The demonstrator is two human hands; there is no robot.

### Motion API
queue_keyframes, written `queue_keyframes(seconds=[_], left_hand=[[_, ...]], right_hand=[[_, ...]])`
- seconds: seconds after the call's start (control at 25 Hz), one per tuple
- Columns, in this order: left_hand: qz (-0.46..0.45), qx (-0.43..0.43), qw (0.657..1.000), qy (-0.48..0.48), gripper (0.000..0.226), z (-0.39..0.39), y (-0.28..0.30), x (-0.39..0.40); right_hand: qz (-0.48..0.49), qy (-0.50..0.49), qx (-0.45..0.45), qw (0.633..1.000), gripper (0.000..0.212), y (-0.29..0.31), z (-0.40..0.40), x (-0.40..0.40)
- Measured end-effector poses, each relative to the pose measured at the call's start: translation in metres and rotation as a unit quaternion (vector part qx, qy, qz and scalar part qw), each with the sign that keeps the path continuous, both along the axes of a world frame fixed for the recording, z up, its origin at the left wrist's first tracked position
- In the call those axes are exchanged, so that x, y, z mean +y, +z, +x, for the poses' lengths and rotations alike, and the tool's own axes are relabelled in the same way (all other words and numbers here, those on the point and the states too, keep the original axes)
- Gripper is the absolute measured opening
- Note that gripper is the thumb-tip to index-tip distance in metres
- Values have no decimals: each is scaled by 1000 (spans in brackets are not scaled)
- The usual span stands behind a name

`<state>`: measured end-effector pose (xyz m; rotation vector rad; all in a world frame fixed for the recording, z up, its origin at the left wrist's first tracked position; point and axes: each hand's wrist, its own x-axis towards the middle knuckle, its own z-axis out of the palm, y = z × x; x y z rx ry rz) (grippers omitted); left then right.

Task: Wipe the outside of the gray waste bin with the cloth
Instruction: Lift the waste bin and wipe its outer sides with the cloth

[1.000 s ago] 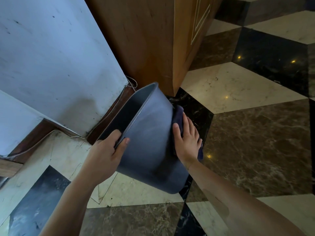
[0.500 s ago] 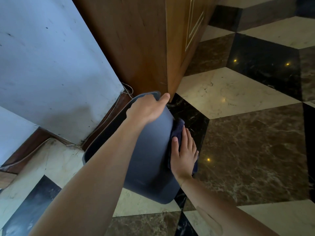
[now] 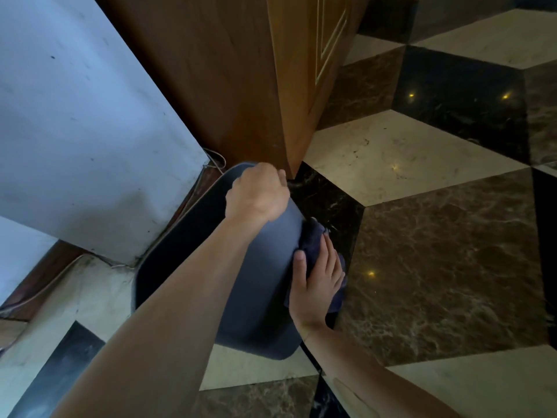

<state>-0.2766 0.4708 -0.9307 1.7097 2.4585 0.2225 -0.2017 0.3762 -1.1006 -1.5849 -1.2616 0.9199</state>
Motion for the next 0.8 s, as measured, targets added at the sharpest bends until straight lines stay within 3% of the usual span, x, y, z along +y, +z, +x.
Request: queue_keyframes(seconds=[0.24,0.4,0.48,0.56,0.68,0.8], left_hand=[[171,-30,978,-113,48,-23,29,-53],[134,-83,979,-131,43,-46,23,-93],[117,-168,973,-107,39,-60,22,-113],[100,-214,967,-98,33,-64,25,-128],[78,-190,973,-106,20,-51,31,-135],[65,-176,978,-89,39,-35,34,-135]], right_hand=[[-18,-89,131,987,56,46,14,32],[-29,-51,309,949,29,78,34,35],[-12,-34,333,942,34,90,36,25],[30,-16,312,949,34,99,32,11],[115,38,220,968,38,117,9,-10],[182,93,78,976,48,125,-13,-26]])
